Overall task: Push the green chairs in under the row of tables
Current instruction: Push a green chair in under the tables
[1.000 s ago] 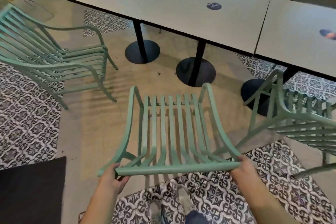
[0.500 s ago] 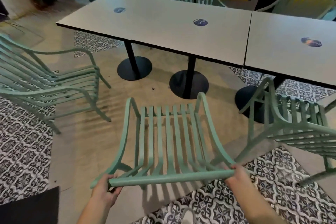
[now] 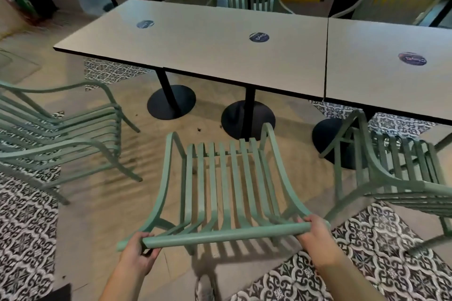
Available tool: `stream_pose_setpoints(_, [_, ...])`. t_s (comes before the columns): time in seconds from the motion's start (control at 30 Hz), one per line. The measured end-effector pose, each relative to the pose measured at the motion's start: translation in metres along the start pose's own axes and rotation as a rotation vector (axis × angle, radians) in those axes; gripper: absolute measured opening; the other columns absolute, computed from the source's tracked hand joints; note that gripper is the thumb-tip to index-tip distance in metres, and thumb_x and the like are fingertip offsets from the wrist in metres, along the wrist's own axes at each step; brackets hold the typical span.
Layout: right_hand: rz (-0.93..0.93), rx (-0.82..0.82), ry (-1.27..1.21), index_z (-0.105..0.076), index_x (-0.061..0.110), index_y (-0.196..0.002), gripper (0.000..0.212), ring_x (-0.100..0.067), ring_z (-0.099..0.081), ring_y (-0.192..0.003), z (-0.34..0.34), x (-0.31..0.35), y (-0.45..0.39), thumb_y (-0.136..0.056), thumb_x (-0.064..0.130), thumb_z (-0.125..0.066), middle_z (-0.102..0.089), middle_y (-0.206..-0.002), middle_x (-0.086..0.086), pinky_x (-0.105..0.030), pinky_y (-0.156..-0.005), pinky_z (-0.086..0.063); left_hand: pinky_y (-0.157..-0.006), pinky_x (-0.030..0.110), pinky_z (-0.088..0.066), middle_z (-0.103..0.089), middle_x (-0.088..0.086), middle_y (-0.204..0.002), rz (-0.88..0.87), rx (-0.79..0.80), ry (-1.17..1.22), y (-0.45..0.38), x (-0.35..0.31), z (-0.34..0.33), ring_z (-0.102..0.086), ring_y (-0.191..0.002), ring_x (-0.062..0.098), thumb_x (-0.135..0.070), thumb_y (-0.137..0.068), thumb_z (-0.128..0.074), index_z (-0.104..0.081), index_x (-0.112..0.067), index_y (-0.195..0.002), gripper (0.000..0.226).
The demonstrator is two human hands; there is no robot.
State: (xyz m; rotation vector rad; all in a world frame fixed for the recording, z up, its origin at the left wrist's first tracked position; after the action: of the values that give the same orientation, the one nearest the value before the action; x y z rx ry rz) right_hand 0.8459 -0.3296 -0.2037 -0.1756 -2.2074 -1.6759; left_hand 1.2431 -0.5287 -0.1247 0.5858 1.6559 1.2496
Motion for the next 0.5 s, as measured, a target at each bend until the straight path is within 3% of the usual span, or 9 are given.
stream_pose_setpoints(0.07, [0.02,0.038,-0.073,-0.056,0.009,-0.107,0.072,-0.038,-0.058,-0.106,-0.017,0.01,-0.01,-0.051,0.043,-0.084,-0.059,-0.11,-0.016,-0.058,-0.095,-0.046,-0.03,0.04,-0.048,-0.053,0.009,-0.08,-0.008,0.018,-0.01,-0.008,-0.016,-0.014,-0.051,-0.071,0.022,-0.005,-0.092,-0.049,-0.049,-0.001,-0.077,0.016])
stream_pose_setpoints(0.1, [0.085,-0.006,-0.087,-0.053,0.004,-0.116,0.076,-0.035,-0.056,-0.111,-0.022,0.013,-0.01,-0.057,0.039,-0.083,-0.056,-0.119,-0.017,-0.056,-0.099,-0.043,-0.032,0.04,-0.049,-0.052,0.009,-0.08,-0.013,0.029,-0.013,-0.011,-0.024,-0.021,-0.051,-0.071,0.022,-0.005,-0.093,-0.049,-0.048,-0.001,-0.077,0.016])
stream_pose_setpoints(0.17, [0.095,-0.102,-0.22,-0.046,0.001,-0.126,0.049,-0.03,-0.054,-0.117,-0.044,0.013,0.005,-0.081,0.01,-0.062,-0.052,-0.132,-0.017,-0.052,-0.104,-0.04,-0.058,0.04,-0.059,-0.052,0.01,-0.081,-0.016,0.042,-0.037,-0.021,-0.041,-0.036,-0.051,-0.071,0.022,-0.005,-0.093,-0.048,-0.048,-0.001,-0.077,0.017])
stream_pose_setpoints(0.23, [0.031,-0.196,-0.304,-0.05,0.001,-0.117,0.029,-0.028,-0.054,-0.119,-0.064,0.011,0.02,-0.088,0.003,-0.048,-0.052,-0.133,-0.015,-0.052,-0.104,-0.039,-0.087,0.043,-0.053,-0.052,0.011,-0.081,-0.019,0.04,-0.056,-0.032,-0.056,-0.047,-0.052,-0.071,0.022,-0.005,-0.093,-0.048,-0.048,-0.001,-0.078,0.016])
stream_pose_setpoints(0.27, [0.031,-0.21,-0.305,-0.051,0.0,-0.111,0.022,-0.028,-0.054,-0.12,-0.073,0.01,0.028,-0.089,0.003,-0.046,-0.053,-0.133,-0.015,-0.051,-0.105,-0.039,-0.086,0.042,-0.053,-0.052,0.011,-0.081,-0.015,0.049,-0.057,-0.036,-0.064,-0.054,-0.052,-0.071,0.022,-0.004,-0.093,-0.048,-0.048,-0.001,-0.078,0.016])
stream_pose_setpoints(0.33, [0.061,-0.226,-0.312,-0.049,-0.001,-0.12,0.032,-0.03,-0.052,-0.123,-0.085,0.008,0.034,-0.088,-0.001,-0.044,-0.052,-0.135,-0.017,-0.05,-0.103,-0.04,-0.058,0.037,-0.059,-0.052,0.011,-0.079,-0.014,0.077,-0.068,-0.043,-0.079,-0.064,-0.052,-0.07,0.021,-0.004,-0.093,-0.048,-0.048,-0.002,-0.078,0.016])
stream_pose_setpoints(0.4, [0.098,-0.219,-0.283,-0.044,0.004,-0.128,0.044,-0.036,-0.054,-0.117,-0.093,0.003,0.036,-0.084,-0.002,-0.048,-0.053,-0.132,-0.019,-0.052,-0.094,-0.046,-0.034,0.034,-0.051,-0.052,0.011,-0.08,-0.032,0.08,-0.091,-0.052,-0.097,-0.071,-0.052,-0.07,0.021,-0.007,-0.095,-0.049,-0.049,-0.003,-0.079,0.016])
stream_pose_setpoints(0.47, [0.165,-0.275,-0.175,-0.044,0.006,-0.129,0.046,-0.034,-0.053,-0.109,-0.099,0.003,0.054,-0.085,0.006,-0.056,-0.053,-0.126,-0.017,-0.051,-0.089,-0.046,-0.042,0.035,-0.055,-0.052,0.012,-0.086,-0.061,0.102,-0.158,-0.056,-0.111,-0.077,-0.053,-0.076,0.026,-0.016,-0.097,-0.051,-0.054,-0.004,-0.089,0.015])
stream_pose_setpoints(0.5, [0.221,-0.351,-0.046,-0.043,0.006,-0.132,0.05,-0.034,-0.052,-0.11,-0.097,0.005,0.064,-0.085,0.012,-0.06,-0.051,-0.127,-0.016,-0.05,-0.092,-0.045,-0.058,0.041,-0.058,-0.052,0.013,-0.094,-0.084,0.113,-0.202,-0.056,-0.117,-0.078,-0.054,-0.085,0.03,-0.023,-0.097,-0.053,-0.056,-0.004,-0.103,0.02])
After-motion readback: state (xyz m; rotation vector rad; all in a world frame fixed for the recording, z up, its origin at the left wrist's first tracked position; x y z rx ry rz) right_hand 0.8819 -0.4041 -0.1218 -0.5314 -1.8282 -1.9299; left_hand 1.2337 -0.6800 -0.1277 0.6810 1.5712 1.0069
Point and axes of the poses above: each hand's wrist, its own y-axis away from the middle knuckle, its own z-axis out of the back of the hand, x = y × z, the point moved 7 cm from there along -y, towards the middle knuckle
